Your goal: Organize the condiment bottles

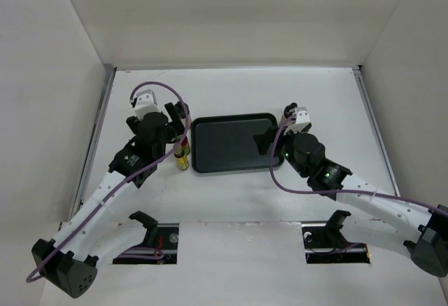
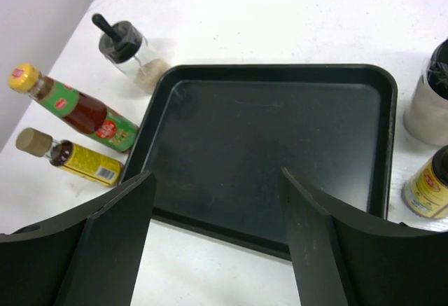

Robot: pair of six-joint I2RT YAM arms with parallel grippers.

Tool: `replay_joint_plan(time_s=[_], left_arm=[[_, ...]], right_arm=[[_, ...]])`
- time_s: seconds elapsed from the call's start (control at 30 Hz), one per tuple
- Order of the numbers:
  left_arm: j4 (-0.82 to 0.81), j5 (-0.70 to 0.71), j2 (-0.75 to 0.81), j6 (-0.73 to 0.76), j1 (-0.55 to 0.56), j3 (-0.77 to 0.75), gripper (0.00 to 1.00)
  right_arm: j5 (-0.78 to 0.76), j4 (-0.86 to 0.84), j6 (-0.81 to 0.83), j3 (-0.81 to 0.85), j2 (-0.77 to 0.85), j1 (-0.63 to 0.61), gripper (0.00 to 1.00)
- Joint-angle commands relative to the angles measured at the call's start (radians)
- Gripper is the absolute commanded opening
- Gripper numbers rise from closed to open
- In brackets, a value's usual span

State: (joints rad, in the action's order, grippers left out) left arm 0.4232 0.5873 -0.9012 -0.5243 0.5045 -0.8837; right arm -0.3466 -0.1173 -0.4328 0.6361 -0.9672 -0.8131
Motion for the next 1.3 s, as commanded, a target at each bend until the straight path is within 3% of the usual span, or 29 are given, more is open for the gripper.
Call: replay_joint_plan(time_s=[0.0,0.1,0.17,0.27,0.33,0.4,0.5,0.6,0.8,1.0,1.27], left_arm=[[-0.041,-0.027,0.019,0.017,0.004,-0.012,0.83],[-0.063,-0.063,0.015,0.035,-0.005,-0.005,0.83],[-0.073,-0.069,0.005,0.050,0.001,-0.006,0.80],[-0.073,-0.064,-0.008,0.066,0.015,-0.015,0.72],[-0.067,-0.061,-0.022,0.070,0.019,-0.027,0.63],[-0.064,-0.061,-0.031,0.075,0.024,-0.035,0.60],[-0.063,-0.060,-0.048,0.079,0.041,-0.046,0.66],[-0.064,-0.057,-0.074,0.089,0.058,-0.055,0.70],[-0.066,-0.009,-0.142,0.089,0.061,-0.041,0.68],[-0.122,0.035,-0.208,0.090,0.056,-0.035,0.64],[-0.181,0.035,-0.258,0.093,0.038,-0.027,0.42]], right_arm=[[0.001,-0.084,0.008,0.004,-0.007,-0.004,0.72],[0.006,-0.073,0.006,0.011,-0.008,-0.002,0.32],[0.008,-0.059,0.009,0.019,-0.013,-0.001,0.15],[0.012,-0.025,0.014,0.039,-0.028,0.001,0.06],[0.008,-0.028,0.014,0.039,-0.031,0.002,0.09],[0.009,-0.044,0.014,0.030,-0.033,0.004,0.26],[0.015,-0.080,0.014,0.011,-0.036,0.009,0.54],[0.027,-0.084,0.017,0.008,-0.041,0.009,0.66],[0.034,-0.085,0.017,0.005,-0.054,0.006,0.74],[0.034,-0.087,0.014,-0.001,-0.056,0.006,0.75],[0.034,-0.101,0.014,-0.007,-0.068,0.006,0.75]])
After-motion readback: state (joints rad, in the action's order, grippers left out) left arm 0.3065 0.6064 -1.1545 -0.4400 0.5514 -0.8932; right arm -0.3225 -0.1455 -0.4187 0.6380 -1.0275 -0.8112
